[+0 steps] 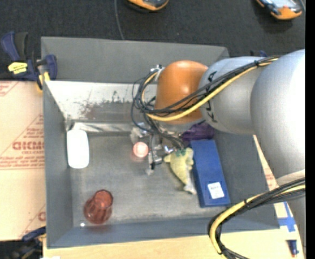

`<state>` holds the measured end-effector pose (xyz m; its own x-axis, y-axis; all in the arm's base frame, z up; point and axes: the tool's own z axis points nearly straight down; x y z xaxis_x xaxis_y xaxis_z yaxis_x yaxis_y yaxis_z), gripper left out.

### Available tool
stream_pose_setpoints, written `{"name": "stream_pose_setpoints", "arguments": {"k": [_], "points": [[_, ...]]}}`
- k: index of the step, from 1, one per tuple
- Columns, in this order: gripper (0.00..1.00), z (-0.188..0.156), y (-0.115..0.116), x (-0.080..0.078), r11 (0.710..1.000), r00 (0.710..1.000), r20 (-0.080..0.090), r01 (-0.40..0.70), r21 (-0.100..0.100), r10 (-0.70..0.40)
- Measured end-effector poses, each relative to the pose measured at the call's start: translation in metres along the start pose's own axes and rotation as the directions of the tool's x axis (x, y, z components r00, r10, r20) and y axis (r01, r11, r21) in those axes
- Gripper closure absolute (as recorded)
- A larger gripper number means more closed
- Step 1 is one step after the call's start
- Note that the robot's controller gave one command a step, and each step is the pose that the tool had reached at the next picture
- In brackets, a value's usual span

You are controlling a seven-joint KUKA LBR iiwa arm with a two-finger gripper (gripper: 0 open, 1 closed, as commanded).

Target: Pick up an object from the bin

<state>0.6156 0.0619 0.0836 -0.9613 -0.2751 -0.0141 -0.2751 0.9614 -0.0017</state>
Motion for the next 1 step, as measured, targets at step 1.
{"name": "stream_pose_setpoints", "arguments": {"k": [1], "points": [[1.00,0.0124,-0.0184,-0.0121,0.954,0.954,0.008,0.299,0.004,-0.299]]}}
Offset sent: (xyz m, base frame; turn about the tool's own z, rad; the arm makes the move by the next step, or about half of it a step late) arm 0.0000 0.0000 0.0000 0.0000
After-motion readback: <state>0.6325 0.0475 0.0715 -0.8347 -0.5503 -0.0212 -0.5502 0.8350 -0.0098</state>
